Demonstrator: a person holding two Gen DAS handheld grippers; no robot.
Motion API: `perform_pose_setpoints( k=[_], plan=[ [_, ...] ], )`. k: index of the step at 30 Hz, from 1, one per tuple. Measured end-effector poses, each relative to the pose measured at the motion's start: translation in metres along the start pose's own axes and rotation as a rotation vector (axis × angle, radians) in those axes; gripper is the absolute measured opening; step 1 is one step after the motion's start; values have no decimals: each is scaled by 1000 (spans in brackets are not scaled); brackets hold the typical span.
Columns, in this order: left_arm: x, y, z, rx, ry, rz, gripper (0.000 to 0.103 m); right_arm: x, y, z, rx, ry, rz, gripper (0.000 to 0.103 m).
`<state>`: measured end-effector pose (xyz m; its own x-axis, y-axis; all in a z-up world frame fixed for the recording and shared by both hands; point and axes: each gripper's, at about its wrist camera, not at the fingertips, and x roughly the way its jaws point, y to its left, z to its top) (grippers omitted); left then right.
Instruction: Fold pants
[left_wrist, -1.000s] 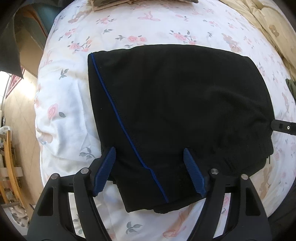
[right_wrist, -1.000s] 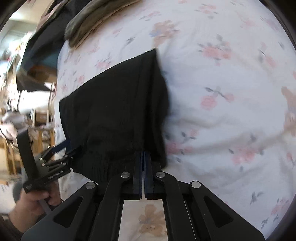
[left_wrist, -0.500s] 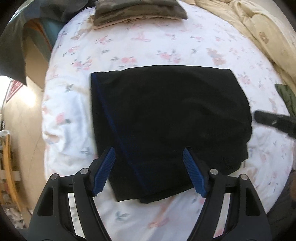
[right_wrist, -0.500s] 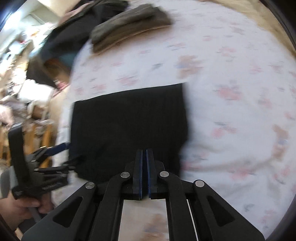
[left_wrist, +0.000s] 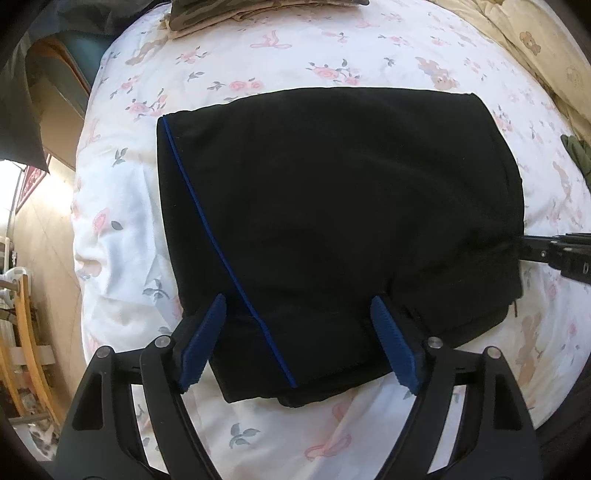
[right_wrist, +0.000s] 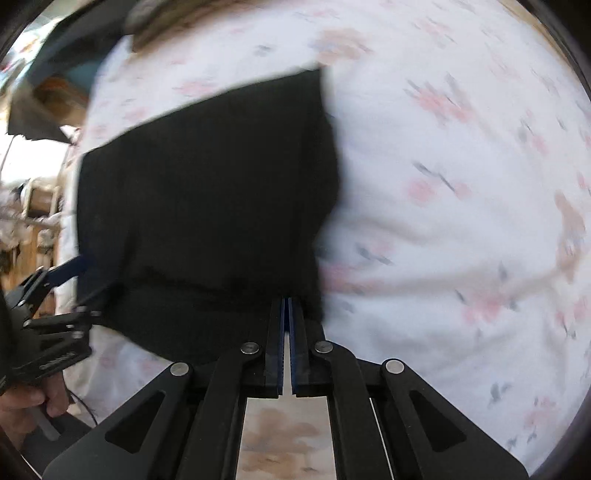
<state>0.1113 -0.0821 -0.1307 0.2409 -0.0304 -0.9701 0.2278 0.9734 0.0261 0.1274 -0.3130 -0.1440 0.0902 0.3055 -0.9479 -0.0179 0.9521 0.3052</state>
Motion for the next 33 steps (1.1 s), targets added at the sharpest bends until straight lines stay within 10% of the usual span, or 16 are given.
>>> perform_pose_setpoints(
  k=[19, 24, 33],
  plan=[
    [-48, 92, 29, -281, -58, -40, 79, -68, 4, 6, 34, -215, 210, 8],
    [-51, 102, 49, -263, -63, -32, 79, -79, -7, 27, 38, -257, 239, 46],
    [-24, 129, 84, -348, -52, -37, 79, -70, -41, 74, 71, -247, 214, 47]
  ],
)
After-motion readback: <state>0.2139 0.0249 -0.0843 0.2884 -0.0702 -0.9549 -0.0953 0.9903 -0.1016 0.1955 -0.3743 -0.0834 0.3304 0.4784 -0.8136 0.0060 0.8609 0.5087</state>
